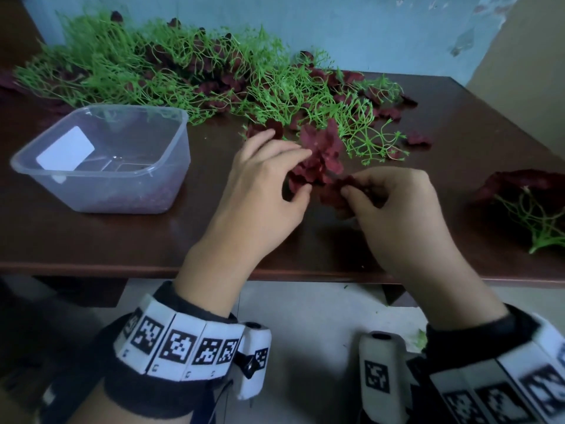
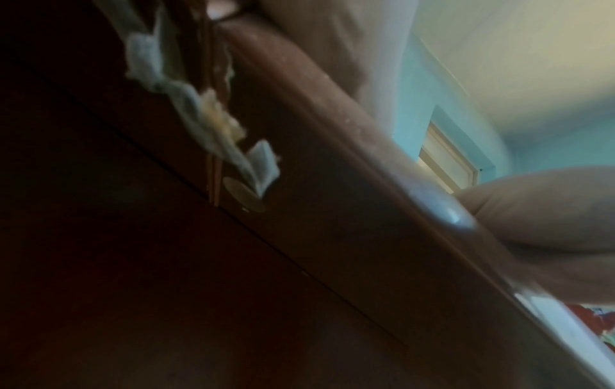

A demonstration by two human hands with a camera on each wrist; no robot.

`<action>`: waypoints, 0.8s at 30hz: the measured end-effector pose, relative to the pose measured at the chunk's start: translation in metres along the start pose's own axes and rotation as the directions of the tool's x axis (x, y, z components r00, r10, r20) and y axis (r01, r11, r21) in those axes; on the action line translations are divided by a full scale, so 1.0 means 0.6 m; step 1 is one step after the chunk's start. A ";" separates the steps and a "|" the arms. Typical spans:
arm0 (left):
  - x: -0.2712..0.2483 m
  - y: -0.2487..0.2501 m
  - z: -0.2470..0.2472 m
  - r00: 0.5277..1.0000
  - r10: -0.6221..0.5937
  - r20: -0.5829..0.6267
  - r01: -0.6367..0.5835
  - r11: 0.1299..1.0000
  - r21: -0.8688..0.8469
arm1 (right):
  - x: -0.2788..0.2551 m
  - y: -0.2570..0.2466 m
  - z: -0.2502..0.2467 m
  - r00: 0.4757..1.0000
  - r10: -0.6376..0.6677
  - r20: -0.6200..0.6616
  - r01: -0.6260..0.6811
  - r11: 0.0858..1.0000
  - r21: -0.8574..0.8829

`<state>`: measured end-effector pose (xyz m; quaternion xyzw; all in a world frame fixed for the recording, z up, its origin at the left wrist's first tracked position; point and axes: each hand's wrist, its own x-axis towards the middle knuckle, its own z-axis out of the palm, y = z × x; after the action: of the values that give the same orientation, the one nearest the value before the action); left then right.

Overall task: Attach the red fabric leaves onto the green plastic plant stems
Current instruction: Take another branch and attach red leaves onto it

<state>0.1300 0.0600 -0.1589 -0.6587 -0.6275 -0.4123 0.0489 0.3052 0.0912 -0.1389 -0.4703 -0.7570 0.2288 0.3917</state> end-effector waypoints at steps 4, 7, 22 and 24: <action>-0.003 -0.001 0.005 1.000 0.009 -0.008 -0.008 0.999 0.050 | -0.001 0.013 -0.009 0.995 0.100 0.009 -0.101 0.995 0.020; -0.001 0.000 0.003 0.999 -0.024 -0.037 0.024 1.000 0.013 | -0.005 0.008 -0.014 0.991 0.119 0.056 -0.122 0.991 0.053; 0.006 -0.006 -0.024 0.838 -0.538 0.084 0.387 0.479 -0.788 | 0.002 -0.014 -0.012 0.974 0.209 0.084 -0.225 0.886 0.406; 0.008 0.001 -0.030 0.820 -0.556 0.135 0.388 0.368 -0.845 | 0.004 -0.017 -0.012 0.964 0.247 0.097 -0.263 0.844 0.467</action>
<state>0.1212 0.0534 -0.1441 -0.3497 -0.5016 -0.7135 -0.3421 0.3049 0.0887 -0.1268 -0.4521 -0.6146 0.4653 0.4488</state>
